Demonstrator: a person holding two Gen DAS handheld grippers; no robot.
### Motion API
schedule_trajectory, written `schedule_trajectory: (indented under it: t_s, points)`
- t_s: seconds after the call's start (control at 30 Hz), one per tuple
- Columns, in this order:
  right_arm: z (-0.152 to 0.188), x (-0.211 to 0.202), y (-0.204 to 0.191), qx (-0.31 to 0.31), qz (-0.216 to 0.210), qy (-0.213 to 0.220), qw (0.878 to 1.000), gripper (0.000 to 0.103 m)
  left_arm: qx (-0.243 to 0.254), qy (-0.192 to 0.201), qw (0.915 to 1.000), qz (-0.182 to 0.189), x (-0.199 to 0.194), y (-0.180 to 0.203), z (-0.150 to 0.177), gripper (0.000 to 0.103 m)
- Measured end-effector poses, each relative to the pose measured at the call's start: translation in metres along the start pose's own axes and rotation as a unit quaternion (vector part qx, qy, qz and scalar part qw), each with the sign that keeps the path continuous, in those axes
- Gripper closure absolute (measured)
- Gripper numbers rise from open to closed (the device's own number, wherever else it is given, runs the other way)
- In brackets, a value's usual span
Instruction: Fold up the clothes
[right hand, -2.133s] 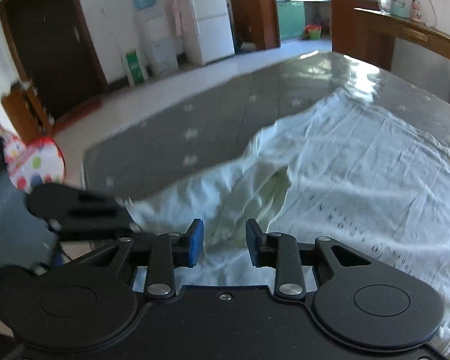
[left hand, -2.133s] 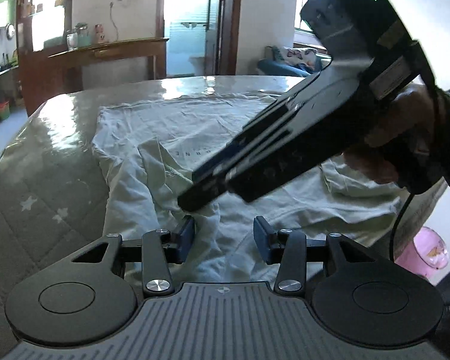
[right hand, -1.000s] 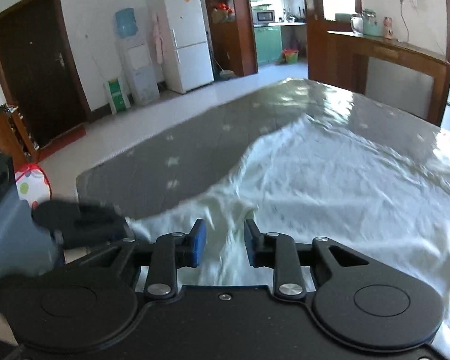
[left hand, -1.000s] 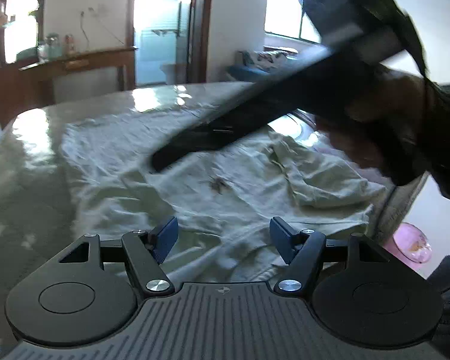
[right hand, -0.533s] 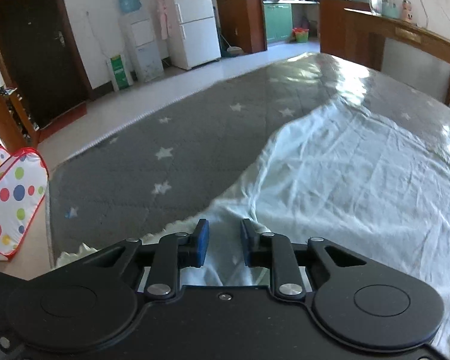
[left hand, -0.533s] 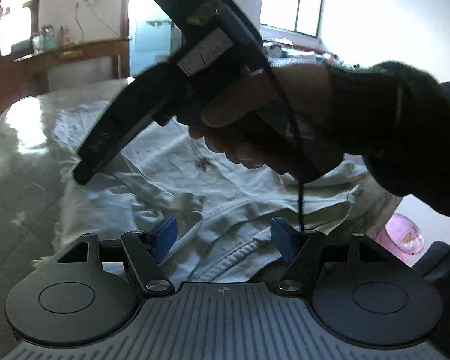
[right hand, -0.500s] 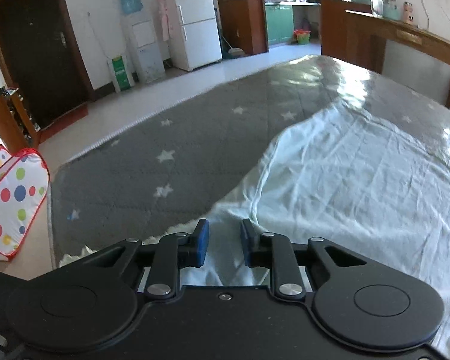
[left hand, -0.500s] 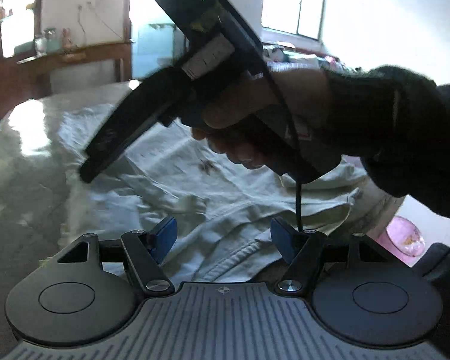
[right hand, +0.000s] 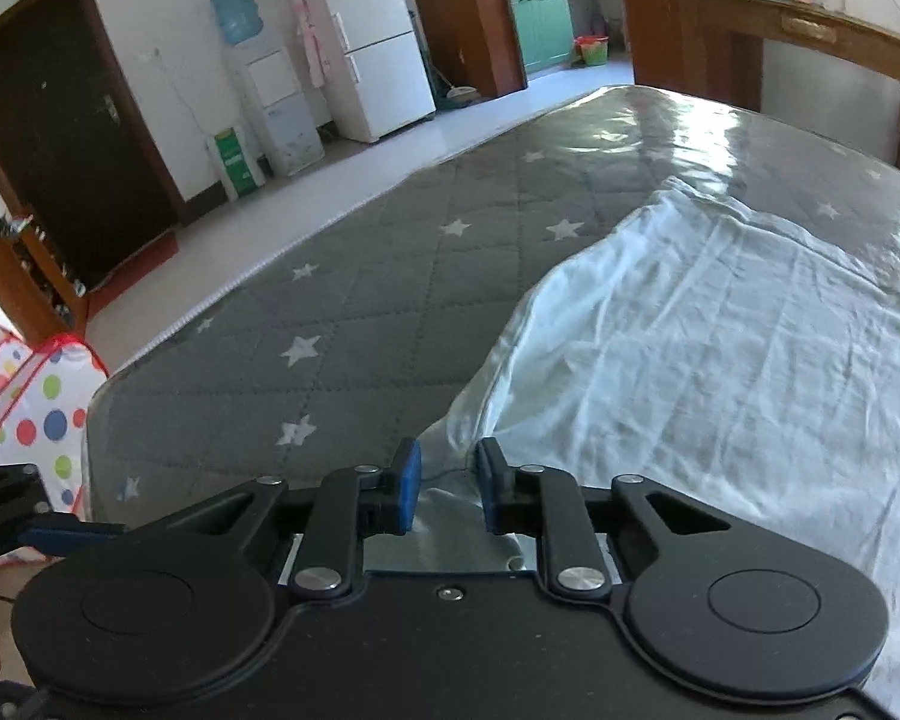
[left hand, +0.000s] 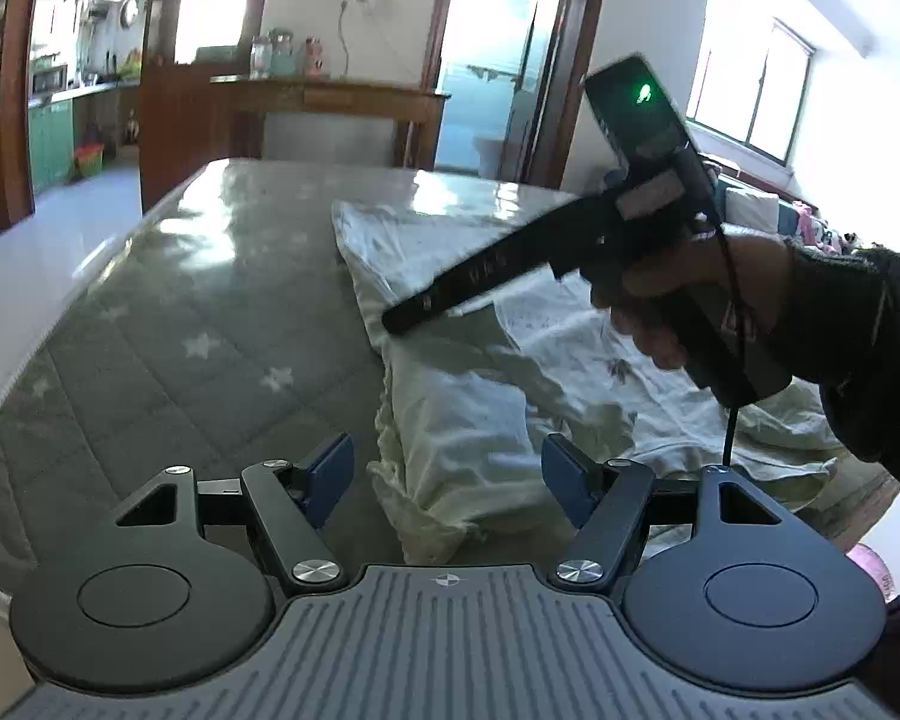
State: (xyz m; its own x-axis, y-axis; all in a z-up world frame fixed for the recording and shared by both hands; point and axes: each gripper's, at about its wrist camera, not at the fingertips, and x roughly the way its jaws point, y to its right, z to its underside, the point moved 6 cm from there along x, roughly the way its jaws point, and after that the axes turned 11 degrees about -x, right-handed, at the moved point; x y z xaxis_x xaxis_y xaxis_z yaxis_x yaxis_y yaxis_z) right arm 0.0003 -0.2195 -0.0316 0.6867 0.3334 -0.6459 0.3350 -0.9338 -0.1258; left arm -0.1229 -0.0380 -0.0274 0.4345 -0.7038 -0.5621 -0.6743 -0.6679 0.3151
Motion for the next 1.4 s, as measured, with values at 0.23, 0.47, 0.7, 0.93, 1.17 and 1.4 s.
schedule_trajectory:
  t_s: [0.23, 0.47, 0.7, 0.93, 1.17, 1.4]
  points:
    - [-0.021, 0.007, -0.012, -0.003, -0.016, 0.017, 1.000, 0.093, -0.003, -0.012, 0.9998, -0.012, 0.002, 0.001, 0.010, 0.083]
    - [-0.031, 0.024, -0.018, 0.001, -0.028, 0.034, 0.999, 0.094, -0.018, -0.009, 0.9991, -0.037, -0.010, -0.007, 0.021, 0.083]
    - [-0.027, 0.020, -0.006, 0.011, -0.015, 0.031, 0.999, 0.092, -0.025, -0.005, 0.9989, -0.038, -0.018, -0.007, 0.014, 0.053]
    - [0.002, -0.044, -0.017, -0.027, -0.011, 0.039, 0.999, 0.082, 0.007, 0.030, 0.9983, -0.050, -0.033, 0.005, 0.002, 0.041]
    - [0.046, -0.079, -0.046, -0.057, -0.017, 0.043, 0.997, 0.082, 0.014, 0.049, 0.9984, -0.024, -0.031, 0.021, -0.010, 0.041]
    - [0.076, -0.075, -0.048, -0.067, 0.014, 0.019, 0.997, 0.082, 0.015, 0.014, 0.9995, -0.022, -0.006, 0.025, 0.001, 0.041]
